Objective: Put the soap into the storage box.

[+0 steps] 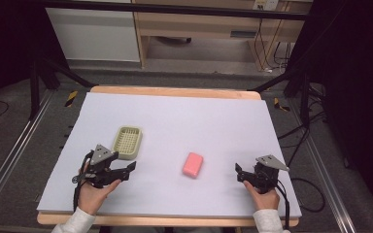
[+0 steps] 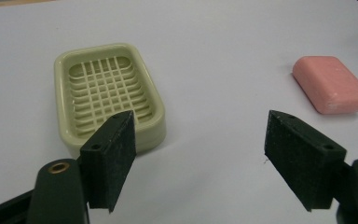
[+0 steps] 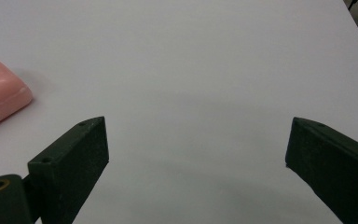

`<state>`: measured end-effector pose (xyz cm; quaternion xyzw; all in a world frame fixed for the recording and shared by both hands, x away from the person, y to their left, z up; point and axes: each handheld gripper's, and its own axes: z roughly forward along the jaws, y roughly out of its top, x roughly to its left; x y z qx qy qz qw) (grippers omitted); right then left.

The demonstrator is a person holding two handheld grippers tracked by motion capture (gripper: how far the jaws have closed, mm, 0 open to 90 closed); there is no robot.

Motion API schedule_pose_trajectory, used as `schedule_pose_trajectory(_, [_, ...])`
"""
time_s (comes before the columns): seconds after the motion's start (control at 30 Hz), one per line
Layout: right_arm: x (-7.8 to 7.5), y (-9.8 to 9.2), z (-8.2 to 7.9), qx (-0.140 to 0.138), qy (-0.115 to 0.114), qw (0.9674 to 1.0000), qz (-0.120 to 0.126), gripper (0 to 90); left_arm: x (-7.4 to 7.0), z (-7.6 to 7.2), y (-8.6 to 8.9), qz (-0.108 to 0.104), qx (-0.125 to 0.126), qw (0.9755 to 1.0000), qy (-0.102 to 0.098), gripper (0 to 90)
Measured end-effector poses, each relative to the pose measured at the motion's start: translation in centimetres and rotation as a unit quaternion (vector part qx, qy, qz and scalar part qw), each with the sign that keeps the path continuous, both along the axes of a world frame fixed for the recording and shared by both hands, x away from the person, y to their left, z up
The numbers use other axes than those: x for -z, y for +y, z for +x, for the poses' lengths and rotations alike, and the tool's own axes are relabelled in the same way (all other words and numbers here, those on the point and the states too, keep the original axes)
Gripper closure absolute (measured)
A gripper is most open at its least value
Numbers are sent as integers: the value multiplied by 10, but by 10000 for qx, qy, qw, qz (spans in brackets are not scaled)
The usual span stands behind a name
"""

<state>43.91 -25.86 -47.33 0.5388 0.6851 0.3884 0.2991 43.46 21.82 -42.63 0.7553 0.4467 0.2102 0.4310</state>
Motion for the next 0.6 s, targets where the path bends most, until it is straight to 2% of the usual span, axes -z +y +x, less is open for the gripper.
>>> schedule_pose_trajectory(0.37, [0, -1, 0, 6, 23, 10000, 8, 65, -10, 4, -13, 48, 142, 9999, -58, 243])
schedule_pose_trajectory(0.6, [-1, -1, 0, -7, 30, 10000, 39, 66, -18, 8, -24, -29, 197, 9998, -76, 243])
